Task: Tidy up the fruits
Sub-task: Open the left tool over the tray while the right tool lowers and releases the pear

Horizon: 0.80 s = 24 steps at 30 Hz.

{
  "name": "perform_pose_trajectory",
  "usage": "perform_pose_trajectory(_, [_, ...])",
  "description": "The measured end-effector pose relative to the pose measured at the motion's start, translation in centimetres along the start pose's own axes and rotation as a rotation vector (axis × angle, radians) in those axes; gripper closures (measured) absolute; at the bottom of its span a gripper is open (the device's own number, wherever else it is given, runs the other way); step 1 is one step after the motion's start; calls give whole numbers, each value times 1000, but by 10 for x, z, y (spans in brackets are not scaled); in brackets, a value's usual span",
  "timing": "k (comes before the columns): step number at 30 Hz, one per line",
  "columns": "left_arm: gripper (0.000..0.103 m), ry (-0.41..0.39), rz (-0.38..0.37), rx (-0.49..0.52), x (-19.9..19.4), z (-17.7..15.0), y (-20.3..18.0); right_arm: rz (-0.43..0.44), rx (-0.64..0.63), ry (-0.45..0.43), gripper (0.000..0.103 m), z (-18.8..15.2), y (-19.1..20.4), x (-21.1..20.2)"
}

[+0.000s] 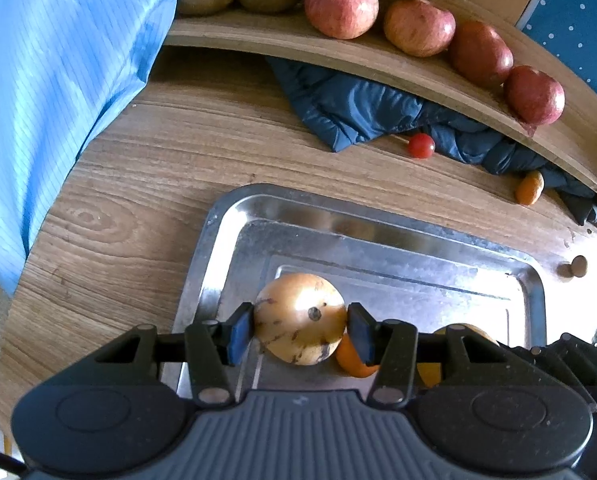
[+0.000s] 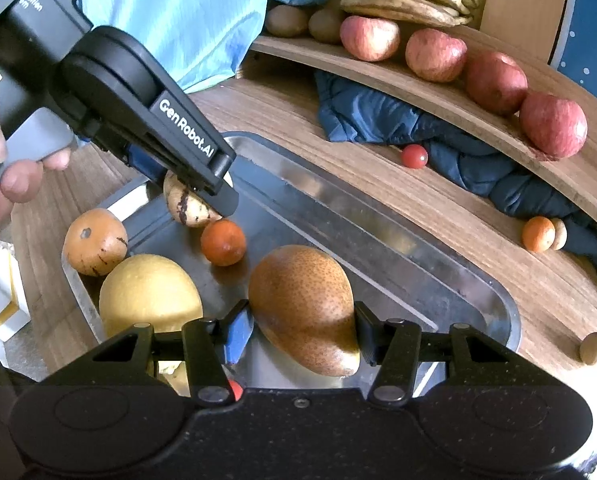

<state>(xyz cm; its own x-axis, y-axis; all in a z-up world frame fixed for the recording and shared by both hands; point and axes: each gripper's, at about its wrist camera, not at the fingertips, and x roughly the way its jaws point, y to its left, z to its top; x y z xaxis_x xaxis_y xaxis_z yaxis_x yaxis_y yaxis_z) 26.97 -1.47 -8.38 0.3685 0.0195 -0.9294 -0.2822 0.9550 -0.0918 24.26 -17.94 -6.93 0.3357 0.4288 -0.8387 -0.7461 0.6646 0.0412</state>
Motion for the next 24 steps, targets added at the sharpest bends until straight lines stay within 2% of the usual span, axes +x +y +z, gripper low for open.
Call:
perform_pose_trajectory(5, [41,-11,8,3,-5,-3,-3,2,-1,3,47,-3,0,-5])
perform_pose_trajectory(12, [32,-51,9,-7,-22,-8,-7,1,-8,-10,34,-7,-1,-16])
perform_pose_trajectory(24, [15,-123,21,-17,-51,-26,-13,-15,-22,-94,13,-22,-1,-51])
